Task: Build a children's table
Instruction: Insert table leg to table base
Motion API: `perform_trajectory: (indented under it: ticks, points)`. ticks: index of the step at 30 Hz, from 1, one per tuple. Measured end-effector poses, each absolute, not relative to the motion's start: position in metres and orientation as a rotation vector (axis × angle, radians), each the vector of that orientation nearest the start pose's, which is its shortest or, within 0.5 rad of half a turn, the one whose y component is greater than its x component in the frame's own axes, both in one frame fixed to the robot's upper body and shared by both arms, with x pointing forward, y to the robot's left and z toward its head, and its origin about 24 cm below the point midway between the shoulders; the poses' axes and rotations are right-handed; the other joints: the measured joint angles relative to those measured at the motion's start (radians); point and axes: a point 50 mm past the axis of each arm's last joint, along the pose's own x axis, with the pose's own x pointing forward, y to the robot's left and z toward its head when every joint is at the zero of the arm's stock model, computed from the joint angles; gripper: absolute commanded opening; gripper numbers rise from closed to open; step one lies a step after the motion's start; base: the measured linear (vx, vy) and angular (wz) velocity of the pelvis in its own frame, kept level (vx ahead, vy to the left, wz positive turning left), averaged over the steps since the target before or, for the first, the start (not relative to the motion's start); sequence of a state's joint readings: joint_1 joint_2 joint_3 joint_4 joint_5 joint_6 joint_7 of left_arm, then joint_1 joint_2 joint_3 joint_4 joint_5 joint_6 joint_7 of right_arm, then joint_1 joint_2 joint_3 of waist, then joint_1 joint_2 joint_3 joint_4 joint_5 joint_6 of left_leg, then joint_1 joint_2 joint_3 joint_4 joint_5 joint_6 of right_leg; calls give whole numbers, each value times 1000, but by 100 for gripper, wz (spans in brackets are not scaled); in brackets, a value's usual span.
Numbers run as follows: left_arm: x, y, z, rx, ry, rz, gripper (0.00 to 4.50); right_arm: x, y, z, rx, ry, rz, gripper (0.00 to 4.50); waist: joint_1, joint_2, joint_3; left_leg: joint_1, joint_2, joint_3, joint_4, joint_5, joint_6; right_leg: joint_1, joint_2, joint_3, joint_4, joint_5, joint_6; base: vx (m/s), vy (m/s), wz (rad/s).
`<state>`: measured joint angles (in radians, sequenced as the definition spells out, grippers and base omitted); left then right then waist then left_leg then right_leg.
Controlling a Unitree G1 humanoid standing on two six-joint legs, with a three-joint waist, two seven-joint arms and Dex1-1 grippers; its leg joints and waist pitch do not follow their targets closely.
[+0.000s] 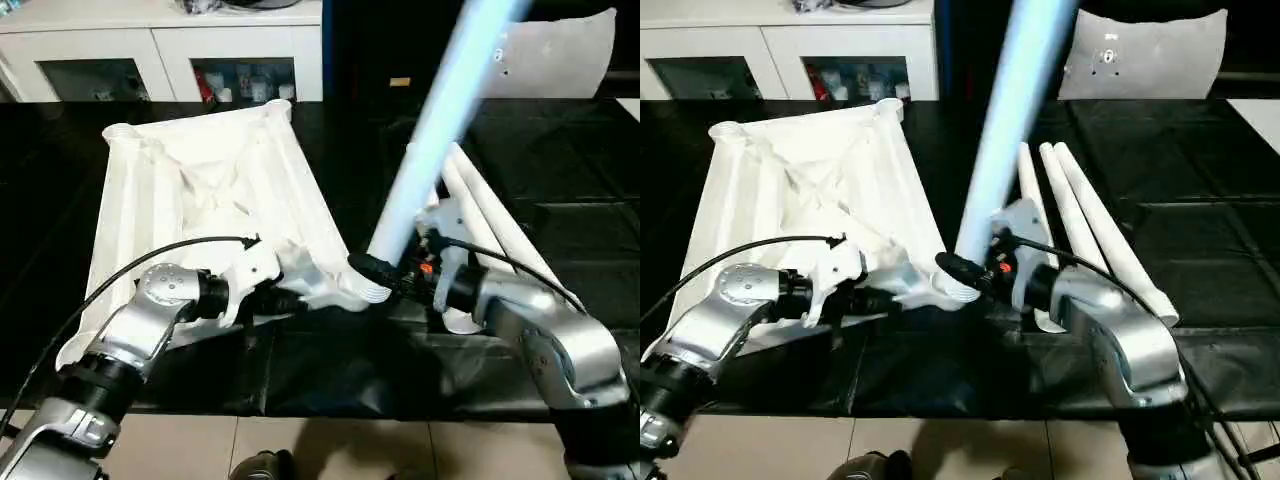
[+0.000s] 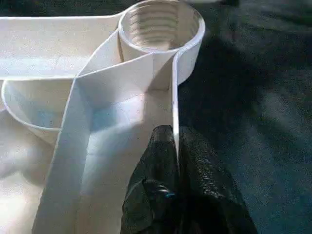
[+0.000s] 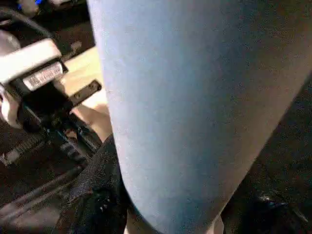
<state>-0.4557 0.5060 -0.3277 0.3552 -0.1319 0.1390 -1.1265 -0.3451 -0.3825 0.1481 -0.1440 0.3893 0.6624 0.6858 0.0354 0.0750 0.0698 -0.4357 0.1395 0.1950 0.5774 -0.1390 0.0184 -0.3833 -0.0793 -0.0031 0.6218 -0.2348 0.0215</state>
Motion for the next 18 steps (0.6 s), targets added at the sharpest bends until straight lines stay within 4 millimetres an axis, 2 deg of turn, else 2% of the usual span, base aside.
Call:
perform_trajectory:
  ticks: [7, 18]
  points:
    - [291, 151, 57, 410, 369, -1321, 0, 281, -115, 100, -54, 335, 1023, 195, 9, -1, 0, 0, 0, 3, -3, 0, 1, 1, 0, -1, -7, 0, 0, 0, 0, 0]
    - [286, 152, 58, 434, 365, -1378, 0, 284, -112, 96, -90, 355, 1032, 195, 20, -6, 3, 0, 0, 5, -3, 0, 0, 1, -1, -1, -7, 0, 0, 0, 0, 0]
